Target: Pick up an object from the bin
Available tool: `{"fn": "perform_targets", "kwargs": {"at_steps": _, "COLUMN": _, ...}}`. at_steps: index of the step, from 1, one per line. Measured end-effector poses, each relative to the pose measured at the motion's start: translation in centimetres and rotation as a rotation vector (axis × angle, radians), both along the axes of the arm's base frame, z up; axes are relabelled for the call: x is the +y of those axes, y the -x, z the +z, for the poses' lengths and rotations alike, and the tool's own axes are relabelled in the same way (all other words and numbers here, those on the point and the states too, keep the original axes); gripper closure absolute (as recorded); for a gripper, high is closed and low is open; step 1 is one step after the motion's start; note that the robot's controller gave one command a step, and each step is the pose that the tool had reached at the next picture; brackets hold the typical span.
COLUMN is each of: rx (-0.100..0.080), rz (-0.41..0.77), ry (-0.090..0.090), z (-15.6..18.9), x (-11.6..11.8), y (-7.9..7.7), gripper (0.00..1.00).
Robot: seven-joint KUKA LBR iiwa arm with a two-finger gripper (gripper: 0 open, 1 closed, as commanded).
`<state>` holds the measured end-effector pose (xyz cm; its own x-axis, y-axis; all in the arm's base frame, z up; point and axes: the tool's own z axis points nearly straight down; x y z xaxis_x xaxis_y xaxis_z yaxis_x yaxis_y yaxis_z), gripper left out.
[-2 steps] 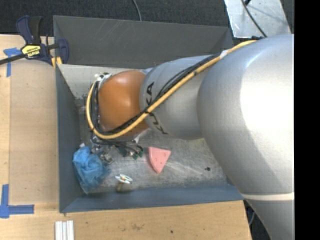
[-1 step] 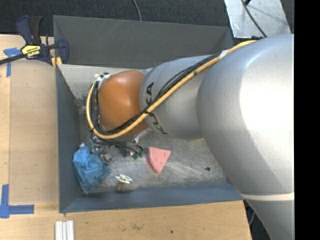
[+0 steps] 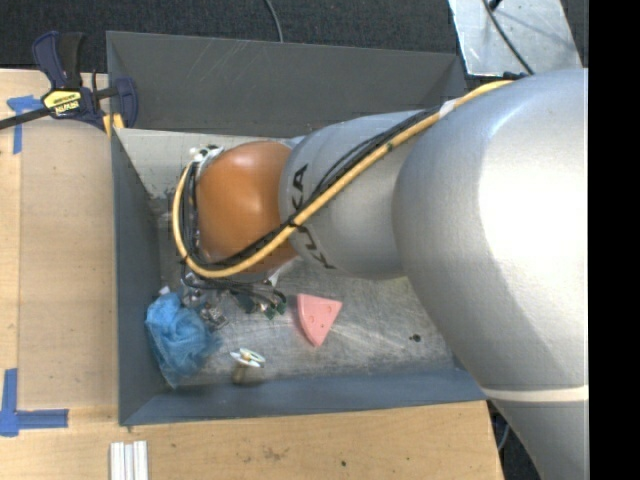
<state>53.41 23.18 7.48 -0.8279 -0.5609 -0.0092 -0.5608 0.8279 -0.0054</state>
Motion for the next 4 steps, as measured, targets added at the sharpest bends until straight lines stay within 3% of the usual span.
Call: {"fn": "perform_targets", "kwargs": {"at_steps": 4, "rx": 0.000, "rz": 0.000, "ry": 0.000, "z": 0.00, "x": 0.00, "y": 0.00, "gripper": 1.00}}
